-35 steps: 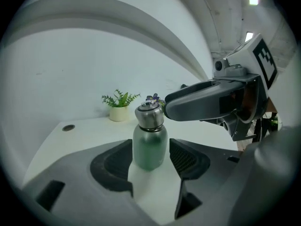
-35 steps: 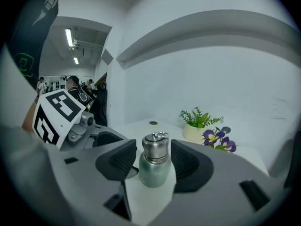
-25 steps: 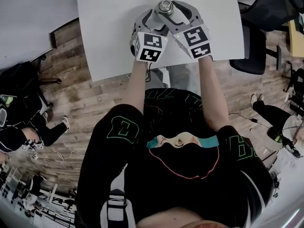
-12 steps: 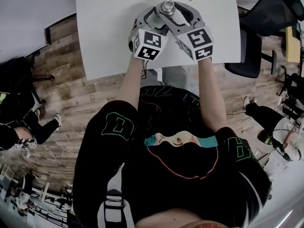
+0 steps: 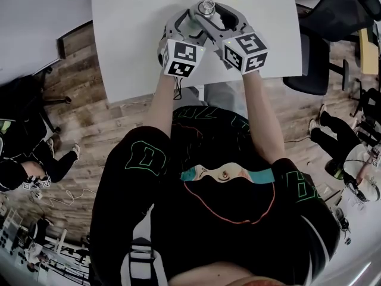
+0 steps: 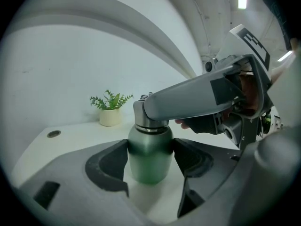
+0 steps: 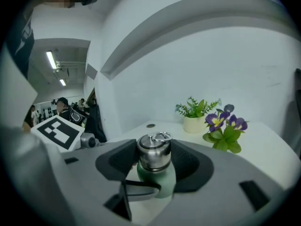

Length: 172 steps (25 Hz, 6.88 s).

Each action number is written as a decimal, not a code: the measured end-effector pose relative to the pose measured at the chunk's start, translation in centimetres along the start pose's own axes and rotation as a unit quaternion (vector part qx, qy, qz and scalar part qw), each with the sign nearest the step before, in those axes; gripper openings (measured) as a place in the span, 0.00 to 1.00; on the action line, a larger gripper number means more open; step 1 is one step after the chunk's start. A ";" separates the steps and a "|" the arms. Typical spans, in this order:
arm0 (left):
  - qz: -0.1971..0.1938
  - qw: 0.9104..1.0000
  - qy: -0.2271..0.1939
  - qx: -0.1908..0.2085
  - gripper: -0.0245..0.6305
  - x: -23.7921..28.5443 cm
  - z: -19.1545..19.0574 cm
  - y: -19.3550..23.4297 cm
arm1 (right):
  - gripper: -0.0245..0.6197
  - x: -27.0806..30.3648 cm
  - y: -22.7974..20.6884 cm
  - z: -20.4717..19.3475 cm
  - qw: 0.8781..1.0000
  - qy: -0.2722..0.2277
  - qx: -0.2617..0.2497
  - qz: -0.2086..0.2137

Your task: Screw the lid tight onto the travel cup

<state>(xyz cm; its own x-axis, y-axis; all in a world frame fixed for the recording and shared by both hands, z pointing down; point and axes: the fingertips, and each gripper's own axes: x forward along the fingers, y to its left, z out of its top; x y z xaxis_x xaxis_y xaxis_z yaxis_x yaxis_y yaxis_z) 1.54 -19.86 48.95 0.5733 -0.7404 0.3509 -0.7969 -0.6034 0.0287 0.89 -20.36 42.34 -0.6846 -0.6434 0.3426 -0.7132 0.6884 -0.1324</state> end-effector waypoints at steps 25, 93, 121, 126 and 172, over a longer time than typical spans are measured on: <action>-0.002 1.000 0.008 -0.009 0.52 0.2 -0.1 -0.2 | 0.46 -0.5 3.2 2.4 0.892 0.169 -0.330 0.257; -0.012 1.000 0.014 -0.014 0.52 0.0 -0.2 -0.1 | 0.41 -1.9 1.5 2.4 0.957 0.046 -0.172 0.230; -0.008 1.000 0.019 -0.020 0.53 0.1 -0.6 -0.1 | 0.39 -0.3 1.5 1.4 0.916 0.065 -0.165 0.360; -0.006 0.999 0.024 -0.021 0.52 -0.1 -0.8 -0.1 | 0.39 -0.2 1.5 1.3 0.938 0.047 -0.148 0.309; -0.001 1.000 0.025 -0.016 0.52 0.2 -0.5 -0.2 | 0.48 -0.7 1.2 1.1 0.991 -0.025 -0.066 0.113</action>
<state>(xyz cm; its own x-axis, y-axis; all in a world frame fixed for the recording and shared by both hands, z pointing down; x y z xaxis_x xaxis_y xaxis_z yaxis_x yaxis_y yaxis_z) 1.71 -19.72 49.45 0.5649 -0.7231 0.3975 -0.8023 -0.5939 0.0599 0.31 -19.42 40.96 -0.8340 -0.4810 0.2704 -0.5165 0.8529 -0.0757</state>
